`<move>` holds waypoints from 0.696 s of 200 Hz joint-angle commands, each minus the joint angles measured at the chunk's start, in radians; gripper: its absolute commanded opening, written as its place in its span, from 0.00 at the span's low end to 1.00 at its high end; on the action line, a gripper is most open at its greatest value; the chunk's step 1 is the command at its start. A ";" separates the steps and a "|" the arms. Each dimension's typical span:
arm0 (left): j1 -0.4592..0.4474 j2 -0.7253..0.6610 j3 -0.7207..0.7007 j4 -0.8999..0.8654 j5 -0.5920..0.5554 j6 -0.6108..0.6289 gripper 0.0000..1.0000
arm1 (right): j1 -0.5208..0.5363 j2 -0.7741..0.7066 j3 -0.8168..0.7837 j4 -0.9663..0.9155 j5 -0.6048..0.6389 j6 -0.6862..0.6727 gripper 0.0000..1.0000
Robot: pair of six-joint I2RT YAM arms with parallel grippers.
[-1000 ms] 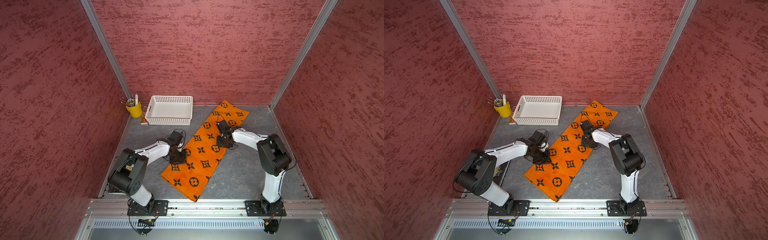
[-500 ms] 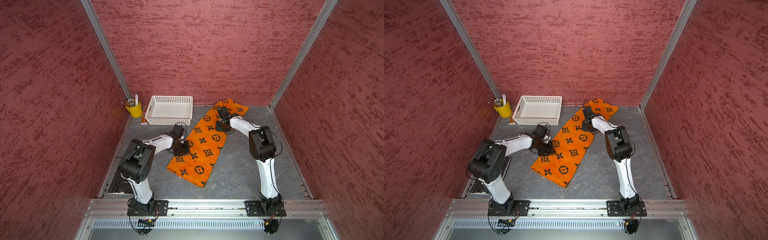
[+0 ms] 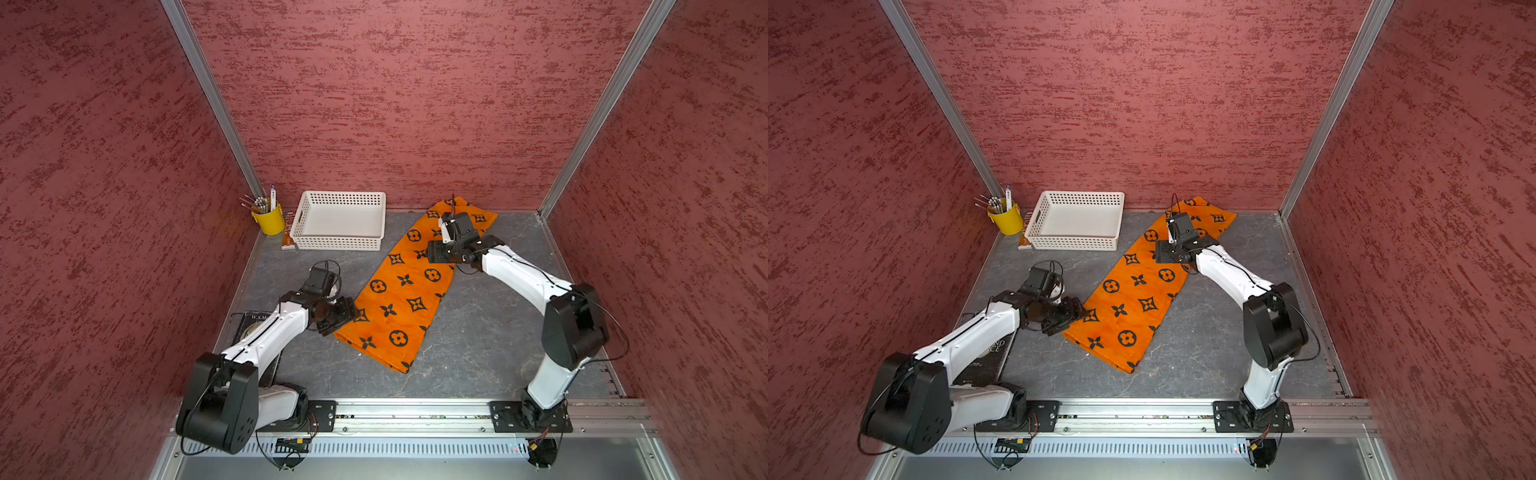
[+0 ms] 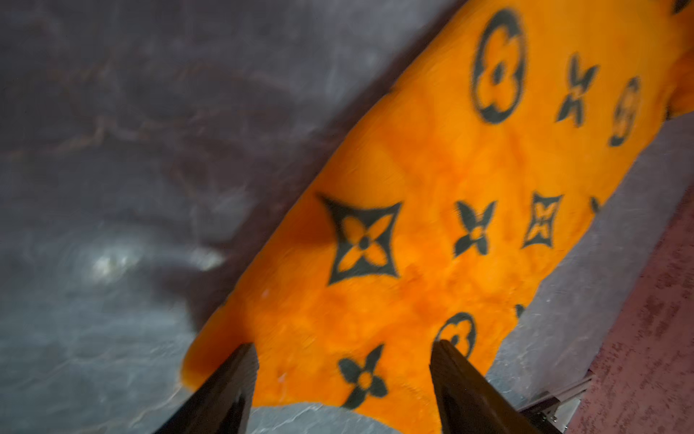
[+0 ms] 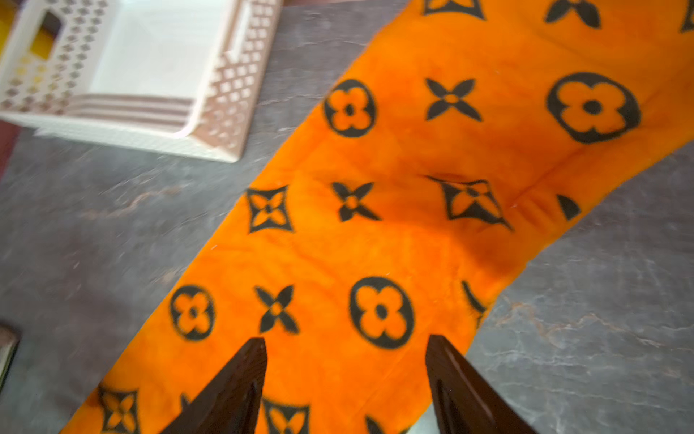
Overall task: Roll up the pillowcase
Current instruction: Adjust the pillowcase at the center of the board, then roll the pillowcase at the center of the board.
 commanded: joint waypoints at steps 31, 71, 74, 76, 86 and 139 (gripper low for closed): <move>0.029 -0.053 -0.045 -0.042 -0.076 -0.041 0.77 | 0.215 -0.108 -0.147 0.036 0.025 -0.090 0.78; 0.050 -0.017 -0.055 0.009 -0.110 -0.028 0.68 | 0.388 -0.142 -0.234 0.087 0.046 -0.123 0.79; 0.053 -0.012 -0.058 0.017 -0.110 -0.025 0.65 | 0.401 -0.141 -0.238 0.092 0.049 -0.125 0.78; 0.054 -0.008 -0.059 0.021 -0.111 -0.023 0.63 | 0.407 -0.142 -0.240 0.094 0.051 -0.126 0.78; 0.061 0.013 -0.063 0.038 -0.115 -0.021 0.52 | 0.449 -0.144 -0.260 0.122 0.072 -0.133 0.78; 0.087 0.037 -0.080 0.066 -0.125 -0.015 0.09 | 0.683 -0.116 -0.390 0.327 0.151 -0.307 0.78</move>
